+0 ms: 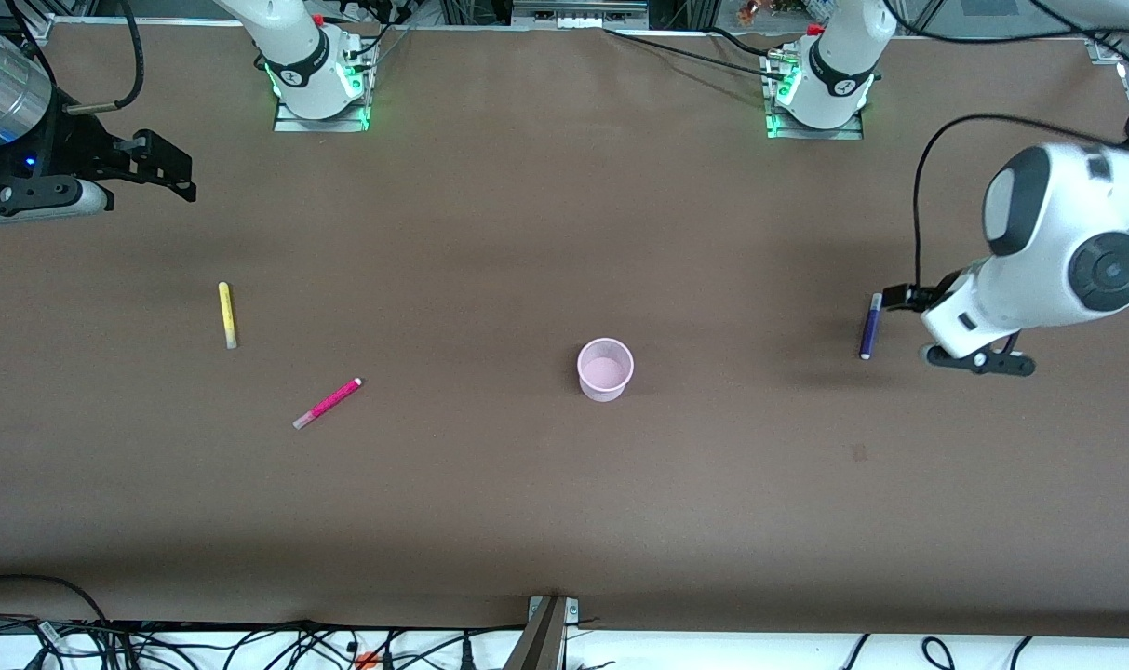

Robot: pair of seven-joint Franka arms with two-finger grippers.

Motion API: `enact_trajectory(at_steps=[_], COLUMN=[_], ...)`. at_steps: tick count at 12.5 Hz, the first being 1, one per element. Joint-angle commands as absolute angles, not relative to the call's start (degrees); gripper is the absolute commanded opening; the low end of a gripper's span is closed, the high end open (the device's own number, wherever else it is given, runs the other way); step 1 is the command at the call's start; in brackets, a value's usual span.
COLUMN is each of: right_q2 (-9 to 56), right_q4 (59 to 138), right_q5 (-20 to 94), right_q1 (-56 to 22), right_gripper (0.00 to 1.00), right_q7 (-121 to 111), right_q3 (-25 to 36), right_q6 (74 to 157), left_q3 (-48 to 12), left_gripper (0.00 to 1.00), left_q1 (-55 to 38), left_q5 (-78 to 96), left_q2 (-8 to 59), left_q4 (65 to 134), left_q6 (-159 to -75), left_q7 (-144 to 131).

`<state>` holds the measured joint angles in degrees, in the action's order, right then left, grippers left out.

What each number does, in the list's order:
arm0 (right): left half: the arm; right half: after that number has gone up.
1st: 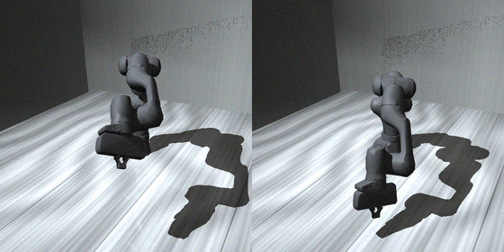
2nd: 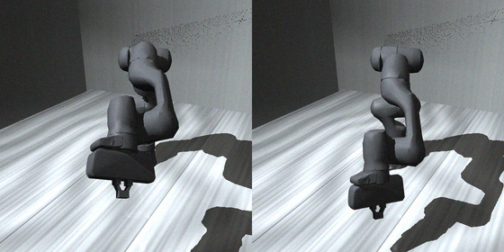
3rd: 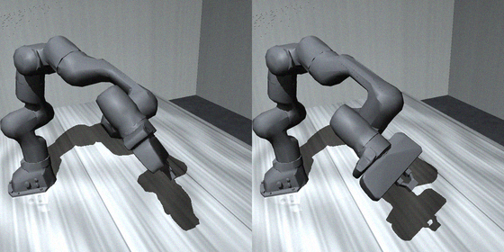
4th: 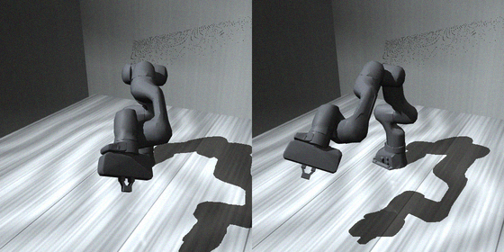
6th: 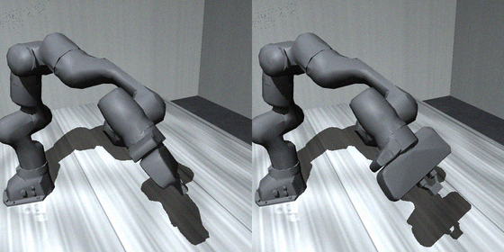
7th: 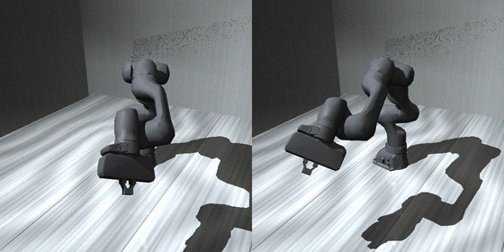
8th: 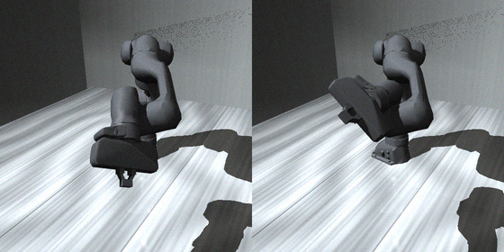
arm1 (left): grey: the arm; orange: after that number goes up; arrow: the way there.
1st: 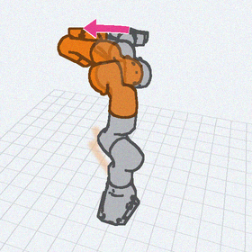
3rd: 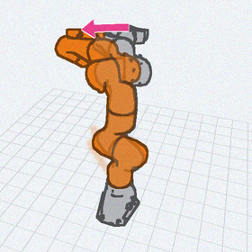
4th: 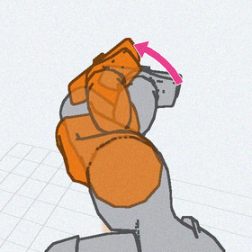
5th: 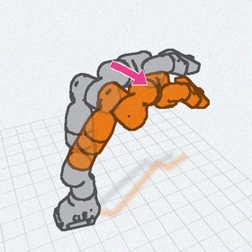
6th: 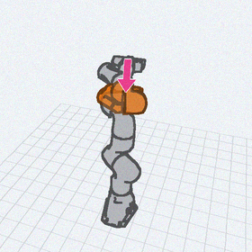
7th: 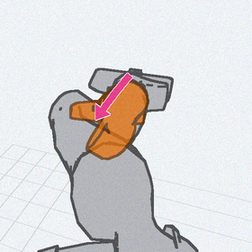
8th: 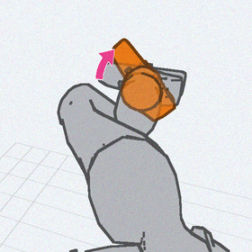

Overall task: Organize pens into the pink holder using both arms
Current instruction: 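Reach the left gripper down to the blue pen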

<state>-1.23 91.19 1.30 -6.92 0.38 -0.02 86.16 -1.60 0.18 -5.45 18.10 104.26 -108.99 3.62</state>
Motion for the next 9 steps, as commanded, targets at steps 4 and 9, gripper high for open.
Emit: enact_trajectory(at_steps=[4, 9], right_q2=[-1.49, -1.41], right_q4=[90.53, 90.44], right_q5=[0.35, 0.35], right_q1=[-7.12, -7.21], right_gripper=[1.0, 1.0], right_q7=[0.62, 0.53], right_q3=[-0.18, -0.18], right_q6=[86.83, 87.45], left_q3=[-1.67, -1.58], left_gripper=[1.0, 1.0], left_q1=[2.11, 1.58], left_q5=[-6.42, -8.79], left_q2=[25.74, 28.12], left_q4=[113.99, 118.03], left_q6=[-133.74, -136.67], left_q7=[5.62, 5.89])
